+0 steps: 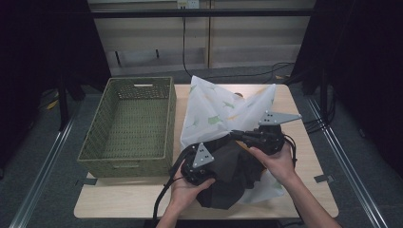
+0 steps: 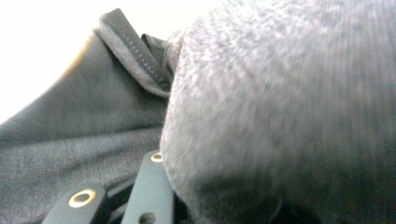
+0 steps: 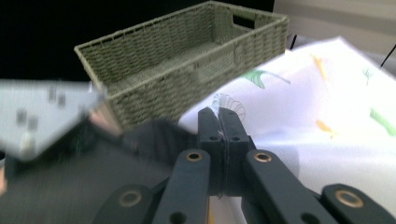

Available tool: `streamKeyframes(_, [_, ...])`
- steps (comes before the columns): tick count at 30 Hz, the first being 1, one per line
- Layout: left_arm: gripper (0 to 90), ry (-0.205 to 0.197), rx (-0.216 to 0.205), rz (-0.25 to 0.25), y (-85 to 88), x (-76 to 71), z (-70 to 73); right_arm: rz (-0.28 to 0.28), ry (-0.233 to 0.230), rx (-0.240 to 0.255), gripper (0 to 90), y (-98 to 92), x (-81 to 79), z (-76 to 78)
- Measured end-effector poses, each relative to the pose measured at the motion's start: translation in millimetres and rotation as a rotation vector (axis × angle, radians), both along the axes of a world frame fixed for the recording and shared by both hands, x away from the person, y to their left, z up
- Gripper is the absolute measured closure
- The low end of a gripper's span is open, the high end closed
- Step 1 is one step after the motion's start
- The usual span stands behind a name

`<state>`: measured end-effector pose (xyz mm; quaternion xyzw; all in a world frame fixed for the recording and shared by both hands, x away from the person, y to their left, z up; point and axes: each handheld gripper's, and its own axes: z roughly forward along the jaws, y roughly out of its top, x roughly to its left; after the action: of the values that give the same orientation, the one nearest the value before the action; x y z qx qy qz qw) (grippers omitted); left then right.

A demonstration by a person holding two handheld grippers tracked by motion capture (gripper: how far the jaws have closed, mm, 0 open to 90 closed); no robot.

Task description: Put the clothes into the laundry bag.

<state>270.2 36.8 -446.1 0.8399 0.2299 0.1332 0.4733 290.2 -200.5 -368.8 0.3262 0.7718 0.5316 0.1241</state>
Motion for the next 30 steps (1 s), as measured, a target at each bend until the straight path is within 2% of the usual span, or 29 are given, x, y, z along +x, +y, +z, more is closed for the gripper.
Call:
streamKeyframes(1, [69.0,0.002,-0.015,0.015,1.4,1.6,2.8,0.0,0.0,0.0,89.7,0.0,0.0,0.0])
streamKeyframes(2, [69.3,-0.026,-0.045,0.062,4.4,2.9,9.2,0.003,0.012,-0.008,89.7,0.3,-2.4,-3.4])
streamKeyframes(4, [69.3,-0.031,-0.052,0.07,5.0,3.5,12.2,0.007,0.016,-0.01,89.7,1.2,-3.0,-4.2])
streamKeyframes(5, [69.3,-0.032,-0.072,0.082,6.1,5.3,17.3,0.01,0.017,-0.008,89.7,2.2,-3.5,-4.0])
streamKeyframes(6, [69.4,-0.033,-0.097,0.086,6.4,7.6,21.6,0.013,0.018,0.009,89.7,4.4,-4.3,-1.9])
streamKeyframes(7, [69.4,-0.047,-0.111,0.096,7.6,9.6,26.5,0.014,0.009,0.015,89.7,7.0,-5.2,2.2])
streamKeyframes(9, [69.4,-0.049,-0.138,0.112,8.7,12.9,34.2,0.013,-0.006,0.033,89.7,9.8,-6.1,10.0])
streamKeyframes(11, [69.3,-0.071,-0.149,0.113,5.4,14.8,35.7,0.009,-0.011,0.064,89.7,9.1,-6.1,16.9])
streamKeyframes(13, [69.2,-0.089,-0.109,0.129,-3.4,19.8,26.3,0.011,-0.016,0.079,89.7,8.6,-8.1,21.2])
streamKeyframes(14, [69.1,-0.063,-0.086,0.131,-7.9,25.3,17.1,0.016,-0.02,0.086,89.8,8.5,-9.7,22.7])
streamKeyframes(16, [69.1,-0.008,-0.088,0.145,-16.6,35.3,-7.5,0.018,-0.015,0.078,89.7,9.3,-12.9,22.6])
streamKeyframes(17, [69.0,0.042,-0.126,0.15,-18.3,39.9,-19.5,0.013,-0.014,0.073,89.7,9.1,-14.2,20.2])
streamKeyframes(18, [69.1,0.058,-0.132,0.172,-19.9,41.2,-27.2,0.003,-0.001,0.077,89.7,7.1,-15.0,16.2])
streamKeyframes(19, [69.0,0.039,-0.125,0.164,-21.1,40.9,-31.0,-0.006,0.015,0.073,89.7,3.2,-14.7,11.2])
streamKeyframes(21, [68.9,0.016,-0.1,0.158,-23.7,39.2,-29.7,-0.043,0.05,0.069,89.6,-9.0,-11.3,-1.0])
streamKeyframes(22, [68.8,0.022,-0.085,0.155,-23.6,39.6,-28.9,-0.054,0.072,0.076,89.4,-15.8,-9.2,-7.3])
streamKeyframes(24, [68.6,0.027,-0.082,0.137,-22.1,40.9,-28.9,-0.073,0.087,0.065,87.2,-26.4,-7.7,-18.4])
streamKeyframes(26, [68.3,0.026,-0.068,0.125,-22.2,40.2,-29.3,-0.093,0.113,0.065,77.6,-34.3,-7.9,-27.7])
streamKeyframes(27, [68.2,0.02,-0.059,0.121,-22.2,39.9,-29.8,-0.1,0.121,0.059,77.2,-37.5,-8.5,-31.6])
streamKeyframes(30, [67.9,0.018,-0.046,0.111,-22.6,39.7,-30.6,-0.111,0.126,0.033,65.6,-46.3,-11.7,-39.5])
